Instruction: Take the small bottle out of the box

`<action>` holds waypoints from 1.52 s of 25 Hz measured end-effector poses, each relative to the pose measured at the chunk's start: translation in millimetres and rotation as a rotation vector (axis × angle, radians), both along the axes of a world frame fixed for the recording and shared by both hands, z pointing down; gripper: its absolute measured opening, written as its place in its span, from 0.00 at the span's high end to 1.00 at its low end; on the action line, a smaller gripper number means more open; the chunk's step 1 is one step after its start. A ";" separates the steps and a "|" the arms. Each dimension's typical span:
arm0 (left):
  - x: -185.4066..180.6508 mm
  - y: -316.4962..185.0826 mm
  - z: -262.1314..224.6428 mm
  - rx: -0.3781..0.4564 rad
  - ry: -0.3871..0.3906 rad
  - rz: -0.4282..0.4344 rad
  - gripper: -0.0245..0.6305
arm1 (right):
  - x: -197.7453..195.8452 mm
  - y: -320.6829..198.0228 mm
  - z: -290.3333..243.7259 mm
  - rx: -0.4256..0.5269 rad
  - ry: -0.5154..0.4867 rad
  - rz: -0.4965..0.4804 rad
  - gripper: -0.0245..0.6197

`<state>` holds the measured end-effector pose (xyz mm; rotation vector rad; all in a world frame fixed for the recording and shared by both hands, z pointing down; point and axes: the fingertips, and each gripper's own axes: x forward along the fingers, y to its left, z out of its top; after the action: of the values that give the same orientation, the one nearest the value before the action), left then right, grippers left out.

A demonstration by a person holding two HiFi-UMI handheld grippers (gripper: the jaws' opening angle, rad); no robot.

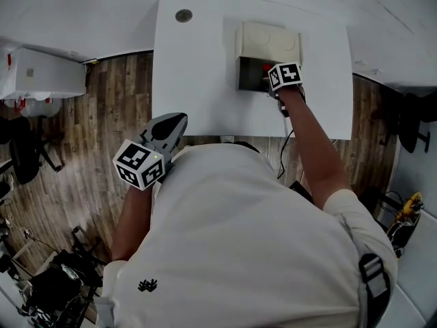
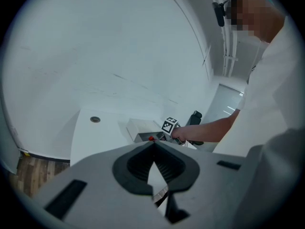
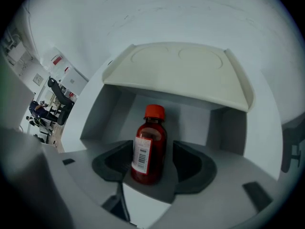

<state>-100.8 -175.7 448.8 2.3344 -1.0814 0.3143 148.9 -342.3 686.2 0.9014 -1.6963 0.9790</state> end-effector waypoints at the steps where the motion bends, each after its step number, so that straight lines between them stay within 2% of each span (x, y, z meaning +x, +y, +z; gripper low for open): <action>1: -1.6 -0.7 0.5 -0.001 0.001 -0.004 0.95 | 0.4 -0.6 0.4 0.002 0.009 -0.009 0.56; 3: -2.5 -1.1 0.9 -0.002 -0.001 -0.005 0.95 | 2.2 -2.0 -0.2 0.018 0.025 -0.025 0.63; 17: -16.8 2.5 -0.4 0.013 0.001 0.005 0.95 | 6.2 -8.0 -19.8 0.141 -0.012 -0.019 0.65; 25: -13.0 4.3 -5.2 0.038 0.012 0.056 0.95 | 8.0 -3.8 -44.7 0.219 -0.056 0.028 0.65; 38: -19.1 32.1 -8.2 0.065 0.026 0.130 0.95 | -4.7 39.9 -106.4 0.390 -0.219 0.174 0.65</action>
<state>-119.9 -143.6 440.7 2.4653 -0.9422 0.3006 144.2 -302.4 579.8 1.2483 -2.0662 0.9003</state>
